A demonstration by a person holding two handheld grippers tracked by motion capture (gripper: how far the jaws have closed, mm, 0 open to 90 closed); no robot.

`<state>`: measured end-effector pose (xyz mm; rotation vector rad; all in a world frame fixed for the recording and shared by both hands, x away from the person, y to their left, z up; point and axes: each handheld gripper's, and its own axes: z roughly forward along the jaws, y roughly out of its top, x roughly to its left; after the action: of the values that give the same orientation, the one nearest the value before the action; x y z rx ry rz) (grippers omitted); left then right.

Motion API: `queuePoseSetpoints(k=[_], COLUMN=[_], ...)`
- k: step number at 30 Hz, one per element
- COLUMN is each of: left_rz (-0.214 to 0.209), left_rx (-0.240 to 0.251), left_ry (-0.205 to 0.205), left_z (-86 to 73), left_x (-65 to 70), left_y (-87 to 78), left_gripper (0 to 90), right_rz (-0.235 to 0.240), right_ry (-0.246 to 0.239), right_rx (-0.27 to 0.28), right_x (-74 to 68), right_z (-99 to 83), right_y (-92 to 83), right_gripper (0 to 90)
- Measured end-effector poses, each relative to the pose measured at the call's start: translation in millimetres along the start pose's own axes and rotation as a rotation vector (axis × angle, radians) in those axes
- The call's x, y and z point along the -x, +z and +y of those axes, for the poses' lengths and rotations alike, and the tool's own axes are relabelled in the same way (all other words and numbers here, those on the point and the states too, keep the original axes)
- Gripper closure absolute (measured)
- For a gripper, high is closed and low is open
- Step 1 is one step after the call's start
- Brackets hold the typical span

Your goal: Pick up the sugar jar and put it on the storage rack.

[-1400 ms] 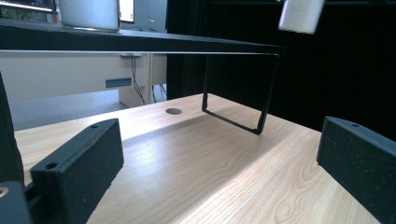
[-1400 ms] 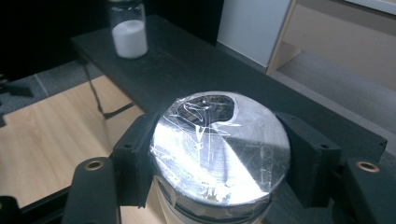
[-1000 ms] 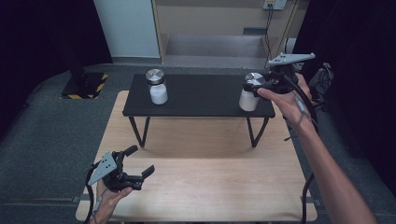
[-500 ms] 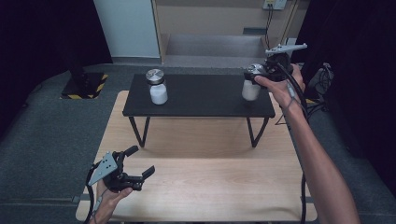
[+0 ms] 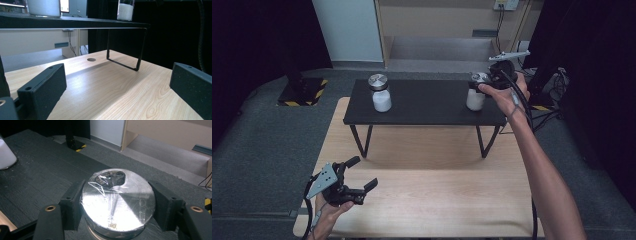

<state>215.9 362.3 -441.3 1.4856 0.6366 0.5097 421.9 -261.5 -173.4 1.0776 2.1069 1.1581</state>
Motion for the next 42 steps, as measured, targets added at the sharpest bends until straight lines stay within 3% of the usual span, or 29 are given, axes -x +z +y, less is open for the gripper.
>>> queuePoseSetpoints(k=[12, 19, 21, 28, 34, 42], left_rz=[-0.002, -0.003, -0.003, -0.003, -0.005, -0.004], left_rx=[-0.001, 0.004, 0.004, 0.000, -0.005, -0.005], left_ry=[-0.004, -0.009, -0.008, -0.005, -0.003, 0.000], left_z=[-0.2, -0.7, -0.7, -0.2, -0.2, 0.0], left_x=[-0.8, -1.1, -1.0, -0.4, 0.1, 1.6], left_y=[0.1, -0.8, -0.8, -0.3, 1.0, 0.9], left_gripper=[0.0, 0.0, 0.0, 0.0, 0.0, 0.0], right_rz=[0.006, 0.008, -0.008, 0.001, 0.038, 0.081], right_ry=[0.025, 0.052, 0.047, 0.067, 0.058, 0.053], right_rx=[0.015, 0.066, 0.088, 0.120, 0.214, 0.281], right_x=[1.0, -0.7, -1.6, 4.1, 8.6, 16.2], right_z=[-6.7, -12.8, -15.1, -19.1, -35.7, -51.8], right_y=[3.0, -4.9, -11.9, -36.9, -67.8, -98.9], right_gripper=[34.3, 18.2, 16.4, 12.7, 7.4, 5.7])
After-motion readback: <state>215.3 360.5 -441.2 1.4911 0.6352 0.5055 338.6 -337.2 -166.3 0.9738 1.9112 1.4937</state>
